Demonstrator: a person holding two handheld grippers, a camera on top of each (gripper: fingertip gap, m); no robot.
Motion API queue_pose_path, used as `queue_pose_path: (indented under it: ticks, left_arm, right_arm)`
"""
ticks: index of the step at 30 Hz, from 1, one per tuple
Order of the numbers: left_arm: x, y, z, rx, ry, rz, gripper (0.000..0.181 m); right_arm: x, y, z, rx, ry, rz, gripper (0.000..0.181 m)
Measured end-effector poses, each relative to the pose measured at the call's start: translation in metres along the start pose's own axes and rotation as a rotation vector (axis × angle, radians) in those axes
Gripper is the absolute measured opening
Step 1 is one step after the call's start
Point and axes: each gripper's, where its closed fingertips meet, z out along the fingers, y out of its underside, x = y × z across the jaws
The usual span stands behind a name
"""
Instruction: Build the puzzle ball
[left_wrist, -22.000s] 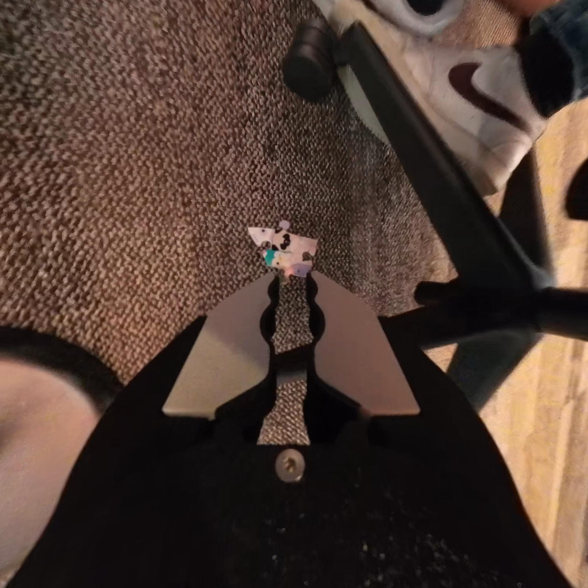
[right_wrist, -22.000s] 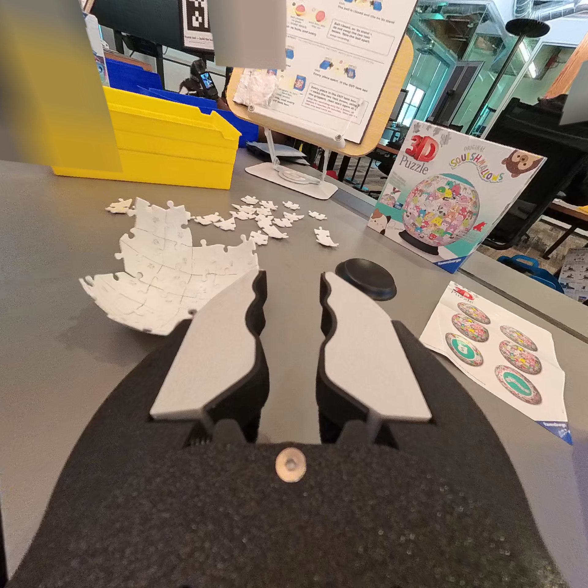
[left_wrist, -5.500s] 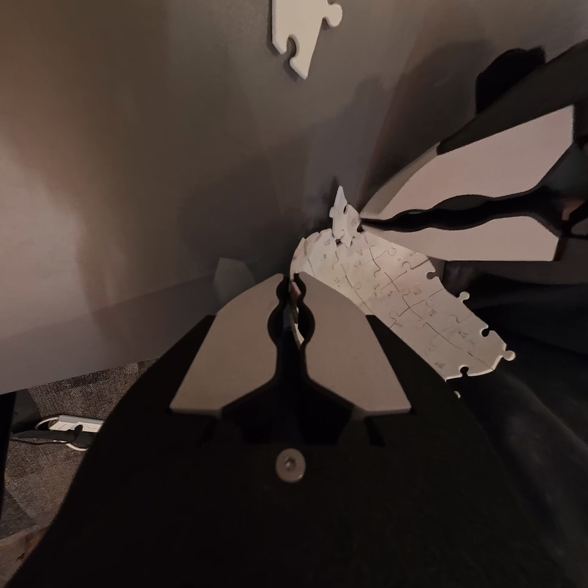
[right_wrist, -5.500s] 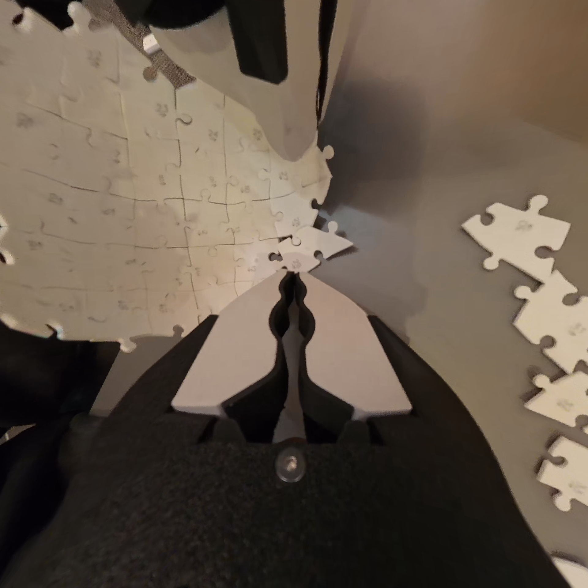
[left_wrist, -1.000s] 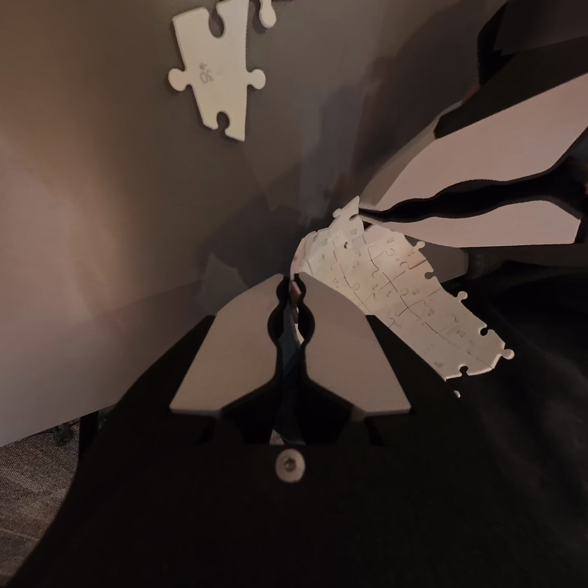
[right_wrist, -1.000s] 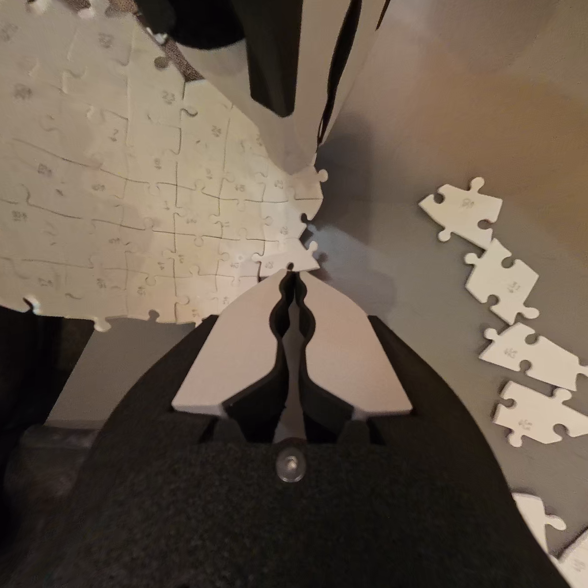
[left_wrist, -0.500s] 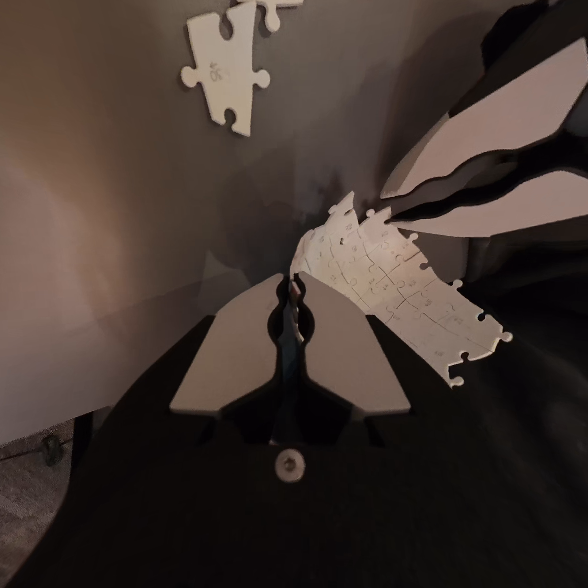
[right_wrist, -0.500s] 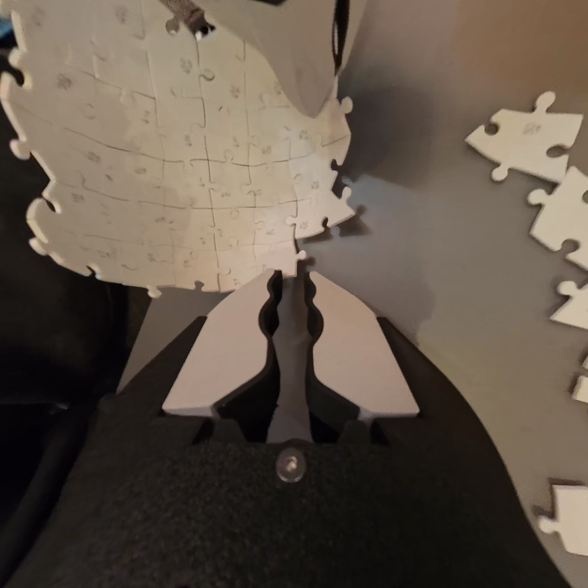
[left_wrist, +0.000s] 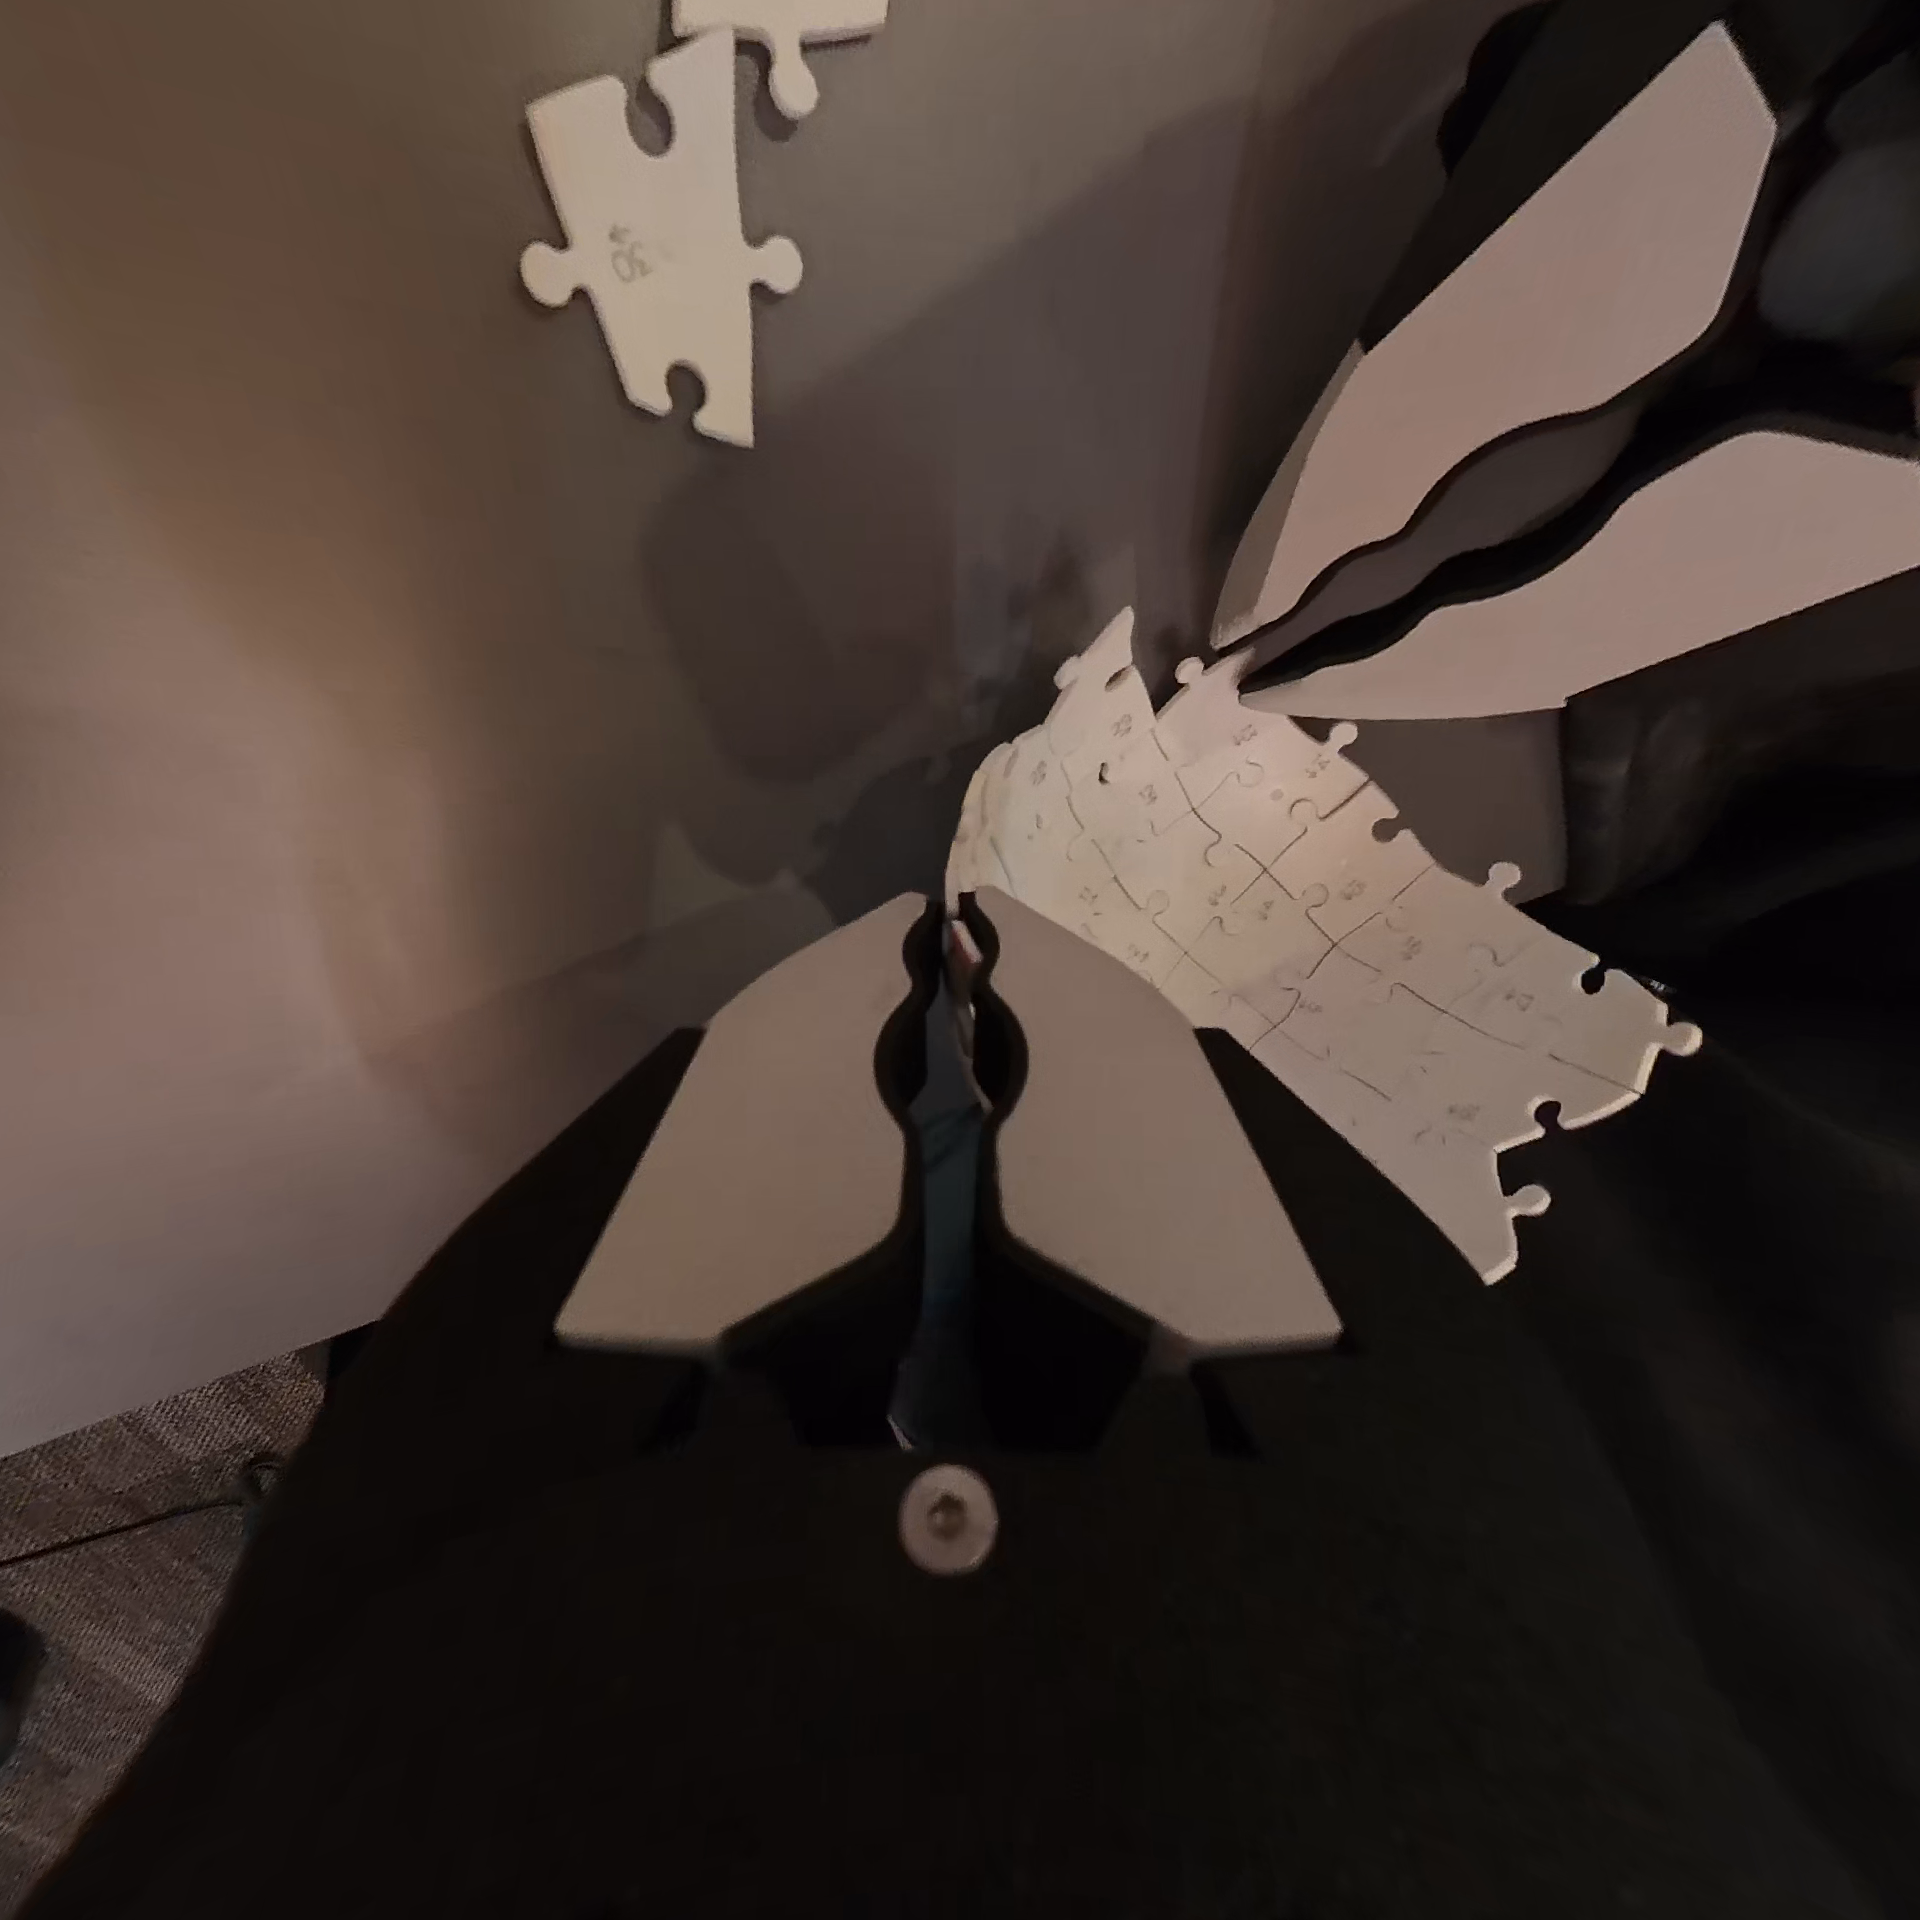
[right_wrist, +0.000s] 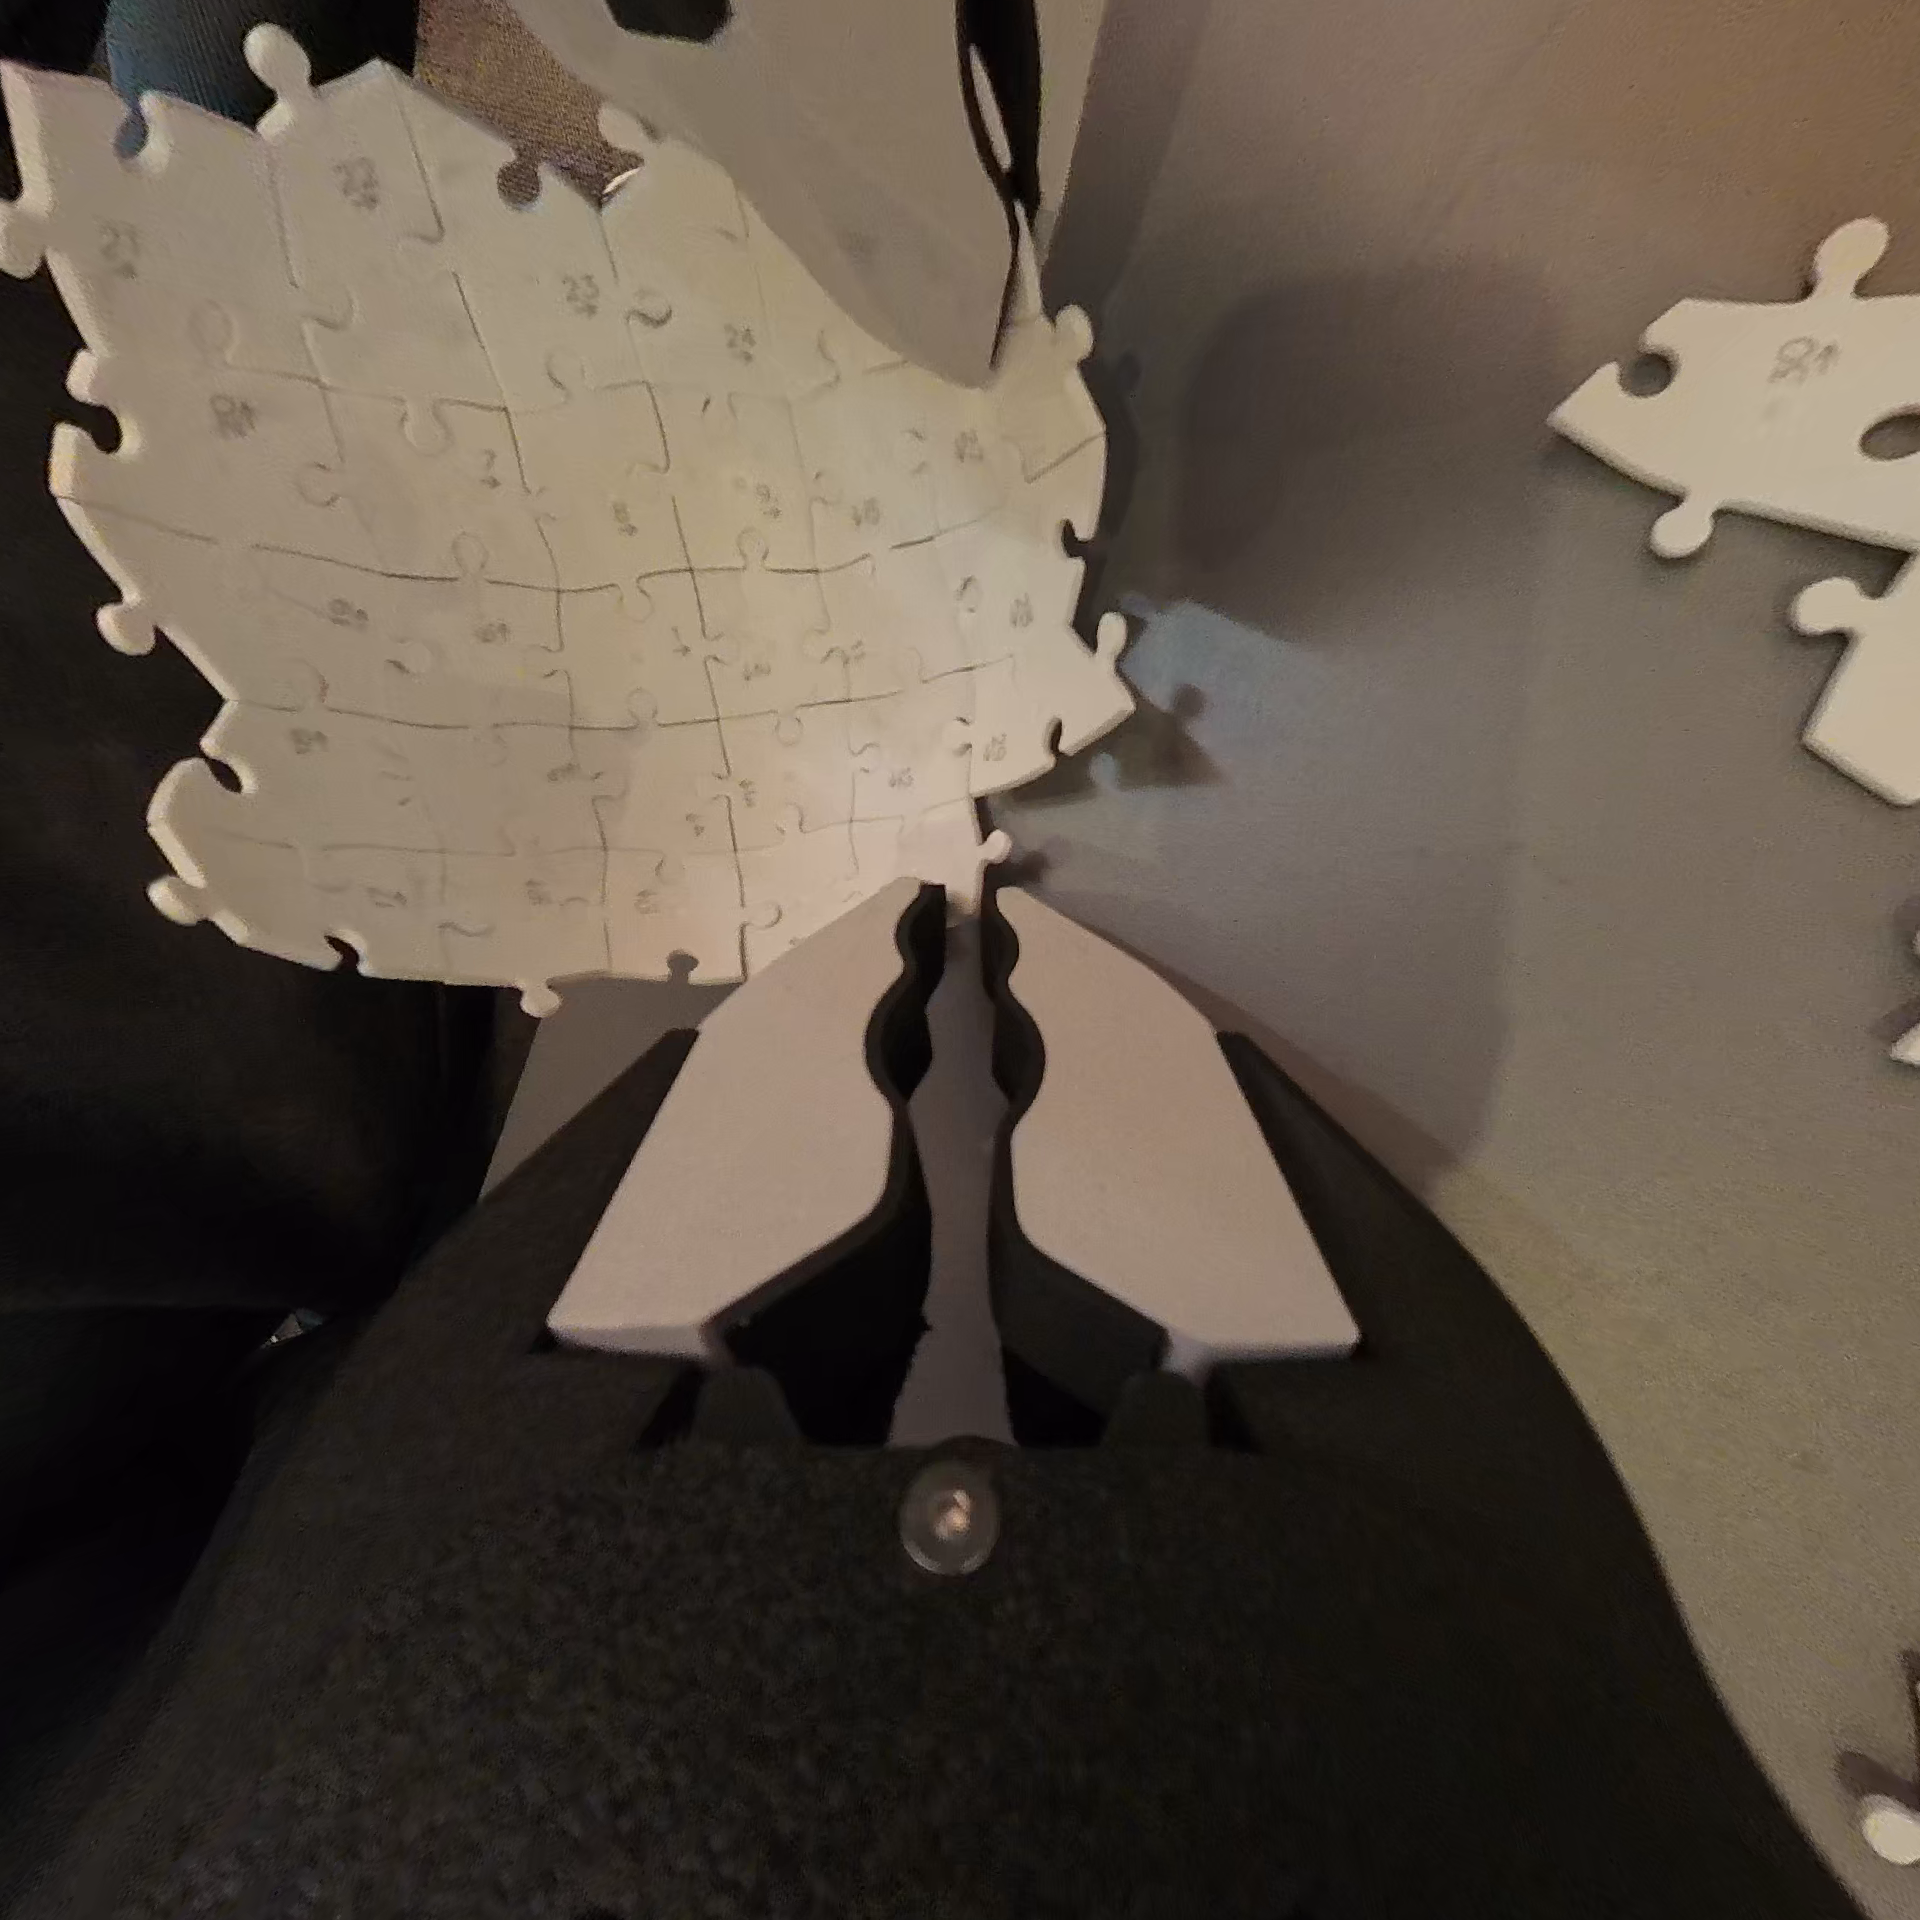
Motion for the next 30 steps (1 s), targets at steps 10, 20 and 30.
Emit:
queue_pose_path:
  ticks: [10, 20, 30]
  left_arm:
    - [-0.001, -0.003, 0.0, -0.038, -0.06, 0.045, 0.002]
    - [-0.003, -0.001, 0.0, -0.002, -0.046, 0.01, 0.002]
    - [0.001, 0.004, -0.002, -0.001, -0.06, 0.062, 0.002]
  right_arm:
    - [0.002, -0.004, -0.001, 0.006, 0.03, -0.026, 0.003]
    - [0.0, 0.001, 0.001, -0.01, -0.022, 0.068, 0.015]
    - [-0.001, 0.001, 0.005, -0.005, -0.072, 0.089, 0.008]
